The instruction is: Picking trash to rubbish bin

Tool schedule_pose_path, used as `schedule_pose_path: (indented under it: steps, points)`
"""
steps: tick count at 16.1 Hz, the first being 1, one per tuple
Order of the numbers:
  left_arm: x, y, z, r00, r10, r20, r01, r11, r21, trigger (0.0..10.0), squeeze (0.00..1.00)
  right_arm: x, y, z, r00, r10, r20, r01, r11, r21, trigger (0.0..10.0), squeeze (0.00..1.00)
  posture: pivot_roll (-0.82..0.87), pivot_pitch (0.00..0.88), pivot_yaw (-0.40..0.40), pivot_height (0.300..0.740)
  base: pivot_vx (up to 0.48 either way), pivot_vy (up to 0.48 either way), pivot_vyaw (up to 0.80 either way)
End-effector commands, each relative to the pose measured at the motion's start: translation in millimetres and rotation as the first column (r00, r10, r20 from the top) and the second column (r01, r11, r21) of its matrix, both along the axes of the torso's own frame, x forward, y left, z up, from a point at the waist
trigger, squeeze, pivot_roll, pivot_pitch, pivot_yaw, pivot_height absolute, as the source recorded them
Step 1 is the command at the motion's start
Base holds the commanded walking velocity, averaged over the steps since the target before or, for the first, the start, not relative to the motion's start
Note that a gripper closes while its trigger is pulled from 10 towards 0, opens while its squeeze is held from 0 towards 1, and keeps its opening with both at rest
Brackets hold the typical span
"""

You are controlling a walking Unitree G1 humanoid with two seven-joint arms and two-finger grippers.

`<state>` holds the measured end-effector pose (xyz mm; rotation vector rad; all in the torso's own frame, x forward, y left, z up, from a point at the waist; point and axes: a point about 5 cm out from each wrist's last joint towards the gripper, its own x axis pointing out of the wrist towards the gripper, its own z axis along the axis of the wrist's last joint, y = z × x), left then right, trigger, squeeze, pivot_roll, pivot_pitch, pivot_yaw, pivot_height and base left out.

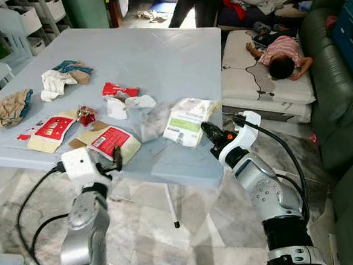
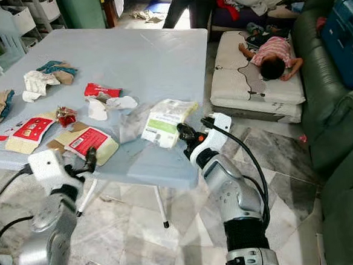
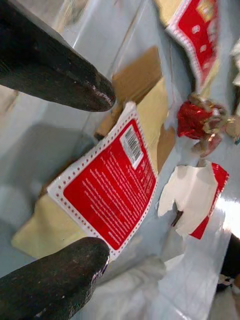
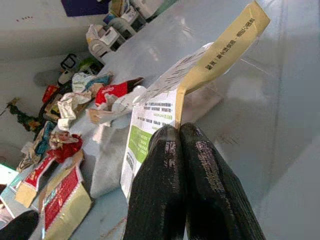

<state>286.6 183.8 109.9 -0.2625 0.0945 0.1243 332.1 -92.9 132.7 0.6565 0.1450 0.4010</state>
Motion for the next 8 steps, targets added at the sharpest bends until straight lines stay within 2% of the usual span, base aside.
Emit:
schedule_pose_path:
  steps: [1, 4, 8]
  points:
    - [2.9, 0.6, -4, 1.0, 0.015, -0.023, -0.016, 0.999, -0.046, 10.0, 0.0, -0.9, -2.4, 4, 1.0, -0.009, 0.013, 0.01, 1.0, -0.007, 0.0, 0.0, 0.0, 0.068, -0.041, 0.74, 0.0, 0.0, 0.0]
    - [15.7, -5.2, -7, 0.997, 0.044, -0.062, -0.056, 0.978, -0.203, 10.0, 0.0, -2.9, -6.0, 8, 0.999, -0.024, 0.039, 0.025, 0.999, -0.038, 0.0, 0.0, -0.02, 0.066, -0.042, 0.74, 0.0, 0.0, 0.0]
    - [27.2, -10.9, -3, 0.998, 0.031, -0.057, -0.045, 0.964, -0.263, 10.0, 0.0, -7.4, -1.7, 8, 0.999, -0.004, 0.052, 0.008, 0.998, -0.064, 0.0, 0.0, -0.03, 0.063, -0.042, 0.74, 0.0, 0.0, 0.0]
